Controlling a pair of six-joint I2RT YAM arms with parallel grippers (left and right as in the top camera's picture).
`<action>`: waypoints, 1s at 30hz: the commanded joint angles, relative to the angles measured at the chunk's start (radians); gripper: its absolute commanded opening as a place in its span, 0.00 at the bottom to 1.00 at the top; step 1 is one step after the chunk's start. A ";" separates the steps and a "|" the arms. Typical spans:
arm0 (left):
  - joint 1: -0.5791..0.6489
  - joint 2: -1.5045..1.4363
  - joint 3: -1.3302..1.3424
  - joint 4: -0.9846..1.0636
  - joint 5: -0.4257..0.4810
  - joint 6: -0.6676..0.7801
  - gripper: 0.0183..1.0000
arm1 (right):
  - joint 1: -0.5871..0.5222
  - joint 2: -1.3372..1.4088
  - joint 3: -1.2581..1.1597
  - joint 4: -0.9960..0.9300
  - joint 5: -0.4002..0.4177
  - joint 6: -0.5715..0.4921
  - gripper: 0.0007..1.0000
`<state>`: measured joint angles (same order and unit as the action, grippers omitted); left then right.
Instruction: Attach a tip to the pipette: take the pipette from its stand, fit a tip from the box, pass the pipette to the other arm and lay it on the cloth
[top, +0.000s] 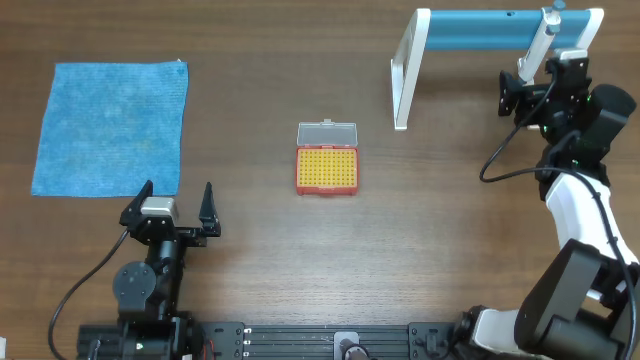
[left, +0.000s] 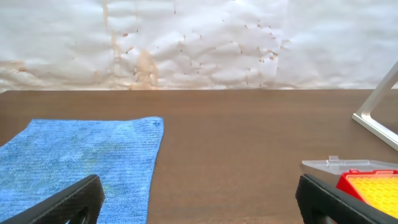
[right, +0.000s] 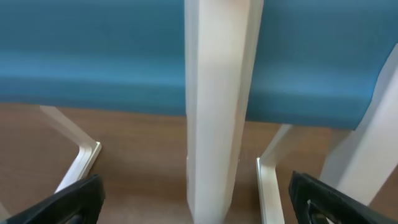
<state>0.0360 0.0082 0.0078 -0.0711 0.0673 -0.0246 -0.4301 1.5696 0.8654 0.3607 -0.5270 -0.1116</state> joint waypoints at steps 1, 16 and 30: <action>0.003 -0.005 -0.002 -0.005 -0.011 -0.005 1.00 | -0.003 0.075 0.017 0.103 -0.042 0.082 0.97; 0.003 -0.005 -0.002 -0.005 -0.011 -0.005 1.00 | 0.000 0.151 0.018 0.254 -0.042 0.124 0.74; 0.003 -0.005 -0.002 -0.005 -0.011 -0.005 1.00 | 0.008 0.151 0.018 0.254 -0.043 0.161 0.29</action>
<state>0.0360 0.0082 0.0078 -0.0711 0.0673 -0.0246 -0.4294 1.7111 0.8673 0.6102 -0.5568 0.0334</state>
